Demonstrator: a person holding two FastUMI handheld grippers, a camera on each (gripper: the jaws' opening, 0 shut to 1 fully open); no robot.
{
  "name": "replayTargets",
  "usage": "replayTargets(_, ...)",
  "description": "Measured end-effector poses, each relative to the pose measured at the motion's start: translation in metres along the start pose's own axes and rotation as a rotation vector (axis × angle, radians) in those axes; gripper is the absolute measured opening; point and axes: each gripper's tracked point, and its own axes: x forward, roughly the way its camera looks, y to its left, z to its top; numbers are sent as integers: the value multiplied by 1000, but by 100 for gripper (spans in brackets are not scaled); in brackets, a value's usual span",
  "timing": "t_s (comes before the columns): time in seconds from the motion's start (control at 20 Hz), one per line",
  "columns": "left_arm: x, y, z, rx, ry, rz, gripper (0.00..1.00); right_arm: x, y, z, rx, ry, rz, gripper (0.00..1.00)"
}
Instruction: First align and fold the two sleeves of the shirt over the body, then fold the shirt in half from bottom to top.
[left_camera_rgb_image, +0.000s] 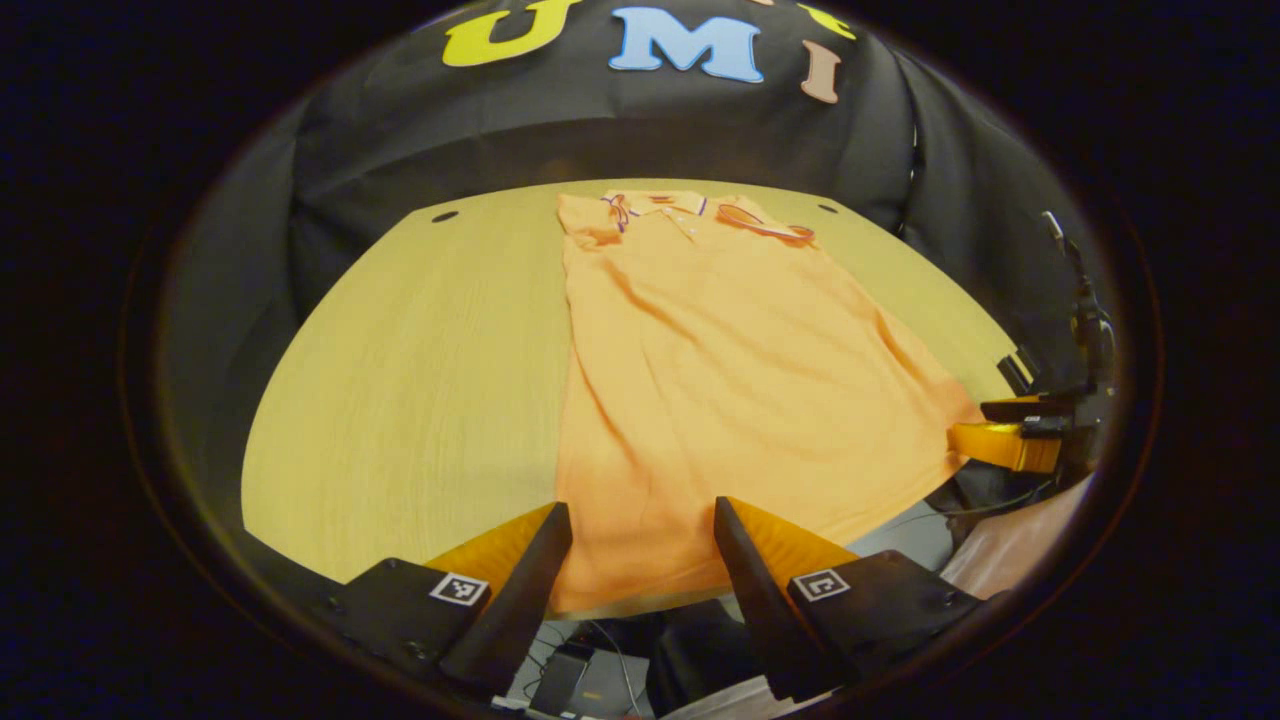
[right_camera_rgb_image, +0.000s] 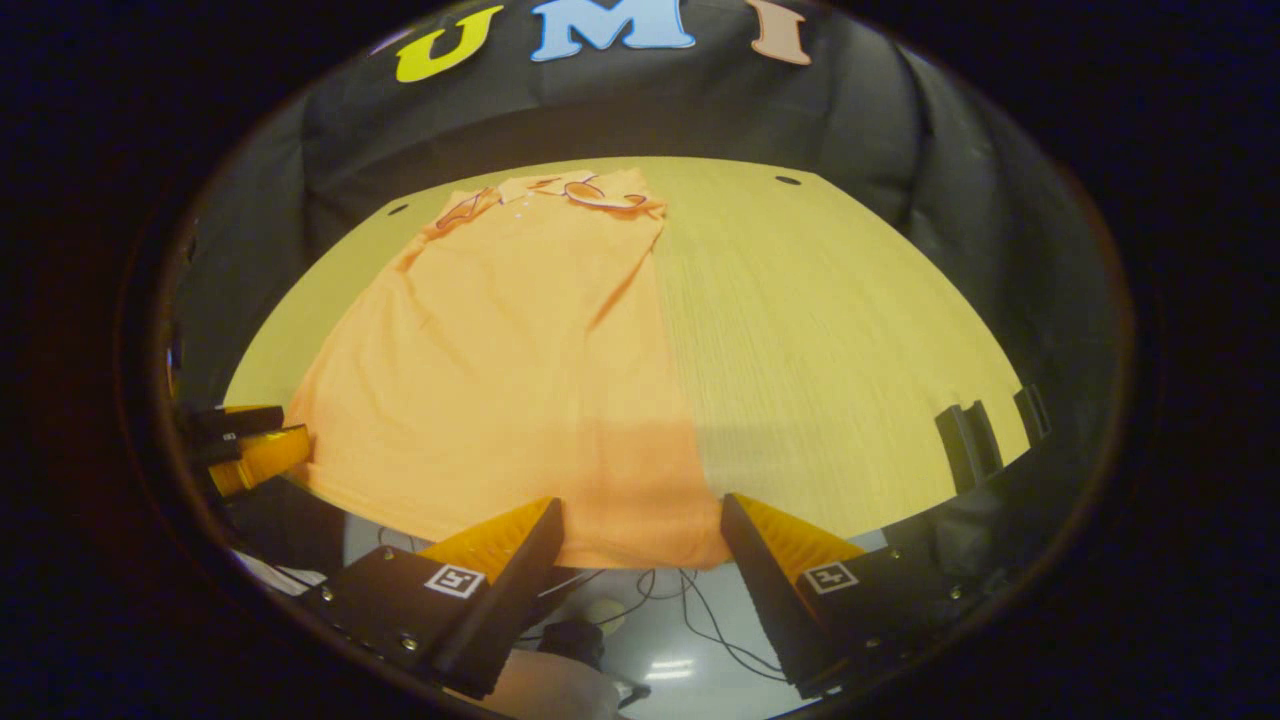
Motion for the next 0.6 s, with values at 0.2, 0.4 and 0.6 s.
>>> replayTargets(0.2, 1, -8, -3, 56, 13, 3, 91, 0, 6, -1, 10, -7, -3, 81)
replayTargets(0.4, 1, -10, -2, 53, -9, -2, 75, 0, 6, 1, 49, -11, -15, 53)
replayTargets(0.6, 3, -20, -1, 83, -20, -14, 34, 0, 9, 1, 61, -21, -4, 23)
